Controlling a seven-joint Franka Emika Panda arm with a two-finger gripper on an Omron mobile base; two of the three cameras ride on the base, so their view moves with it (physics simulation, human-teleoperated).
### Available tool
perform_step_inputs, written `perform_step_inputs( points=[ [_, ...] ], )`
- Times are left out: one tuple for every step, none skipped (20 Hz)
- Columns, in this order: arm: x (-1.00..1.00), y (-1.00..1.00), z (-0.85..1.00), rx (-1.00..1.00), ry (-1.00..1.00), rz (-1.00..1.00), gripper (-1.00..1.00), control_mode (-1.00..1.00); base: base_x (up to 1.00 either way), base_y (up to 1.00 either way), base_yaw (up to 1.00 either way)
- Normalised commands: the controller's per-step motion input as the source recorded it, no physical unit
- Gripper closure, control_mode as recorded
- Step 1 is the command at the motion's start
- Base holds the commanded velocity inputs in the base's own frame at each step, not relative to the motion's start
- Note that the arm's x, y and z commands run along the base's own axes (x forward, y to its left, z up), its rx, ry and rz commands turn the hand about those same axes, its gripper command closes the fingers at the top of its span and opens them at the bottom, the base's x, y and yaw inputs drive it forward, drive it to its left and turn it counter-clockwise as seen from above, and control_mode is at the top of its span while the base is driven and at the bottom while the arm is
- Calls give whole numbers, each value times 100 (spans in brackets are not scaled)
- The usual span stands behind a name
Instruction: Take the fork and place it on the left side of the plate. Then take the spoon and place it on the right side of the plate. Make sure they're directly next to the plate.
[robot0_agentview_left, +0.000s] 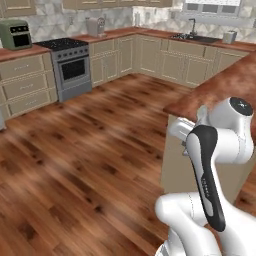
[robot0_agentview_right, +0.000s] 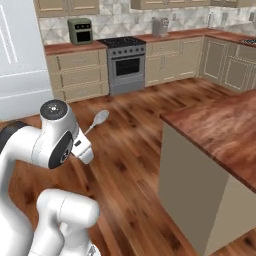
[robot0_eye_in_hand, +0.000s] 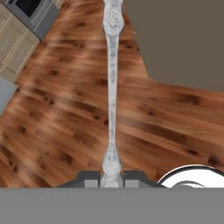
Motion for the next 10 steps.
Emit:
perform_step_inputs(
  points=[
    [0,0,0,0,0,0,100,100,-18,-86,4],
    [0,0,0,0,0,0,100,100,-16,-86,4],
    [0,0,0,0,0,0,100,100,-14,-89,5],
    [0,0,0,0,0,0,100,100,-14,-91,5],
    [0,0,0,0,0,0,100,100,-13,-96,7],
    [0,0,0,0,0,0,100,100,-14,-96,7],
    [0,0,0,0,0,0,100,100,-11,-97,7],
    [0,0,0,0,0,0,100,100,-15,-100,8],
    [0,0,0,0,0,0,100,100,-16,-100,8],
    [0,0,0,0,0,0,100,100,-24,-100,8]
  ],
)
